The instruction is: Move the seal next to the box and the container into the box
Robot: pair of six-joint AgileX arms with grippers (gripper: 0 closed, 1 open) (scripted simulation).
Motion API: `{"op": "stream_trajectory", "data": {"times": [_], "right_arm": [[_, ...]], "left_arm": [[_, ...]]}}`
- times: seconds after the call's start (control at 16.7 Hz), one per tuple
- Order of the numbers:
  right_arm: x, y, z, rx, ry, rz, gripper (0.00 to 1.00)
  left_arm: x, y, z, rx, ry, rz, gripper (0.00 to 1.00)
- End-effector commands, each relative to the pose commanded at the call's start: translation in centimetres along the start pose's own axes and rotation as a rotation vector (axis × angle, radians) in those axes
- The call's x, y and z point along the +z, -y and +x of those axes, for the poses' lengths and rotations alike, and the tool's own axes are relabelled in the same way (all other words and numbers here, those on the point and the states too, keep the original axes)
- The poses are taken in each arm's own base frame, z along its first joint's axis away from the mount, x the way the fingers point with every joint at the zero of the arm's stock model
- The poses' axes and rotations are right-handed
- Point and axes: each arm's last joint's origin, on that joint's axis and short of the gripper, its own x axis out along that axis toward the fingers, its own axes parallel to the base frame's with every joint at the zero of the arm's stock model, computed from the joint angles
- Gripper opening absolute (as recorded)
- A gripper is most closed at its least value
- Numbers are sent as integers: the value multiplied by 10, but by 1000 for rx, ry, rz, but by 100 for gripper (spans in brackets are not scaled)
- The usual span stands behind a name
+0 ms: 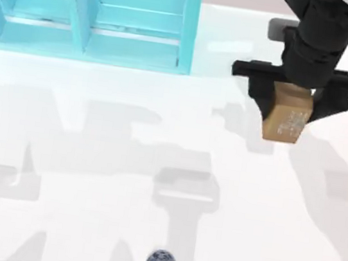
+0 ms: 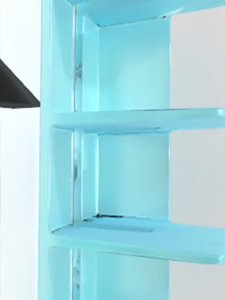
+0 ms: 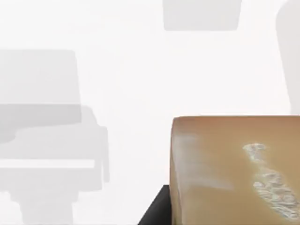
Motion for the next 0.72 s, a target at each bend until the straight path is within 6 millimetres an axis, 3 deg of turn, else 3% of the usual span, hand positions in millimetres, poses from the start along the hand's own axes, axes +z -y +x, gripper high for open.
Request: {"op": "stream_trajectory", "data": {"times": [0.36,0.48,0.72], "right_arm": [[-15,106,-12,-7,-7,1,0],[-19,120,-13,-7,-8,2,0],[-19,119,-12,-9,-13,0,0]], "left_arm": [[0,0,0,0,0,0,100],[0,0,0,0,0,0,100],[0,0,0,0,0,0,100]]}}
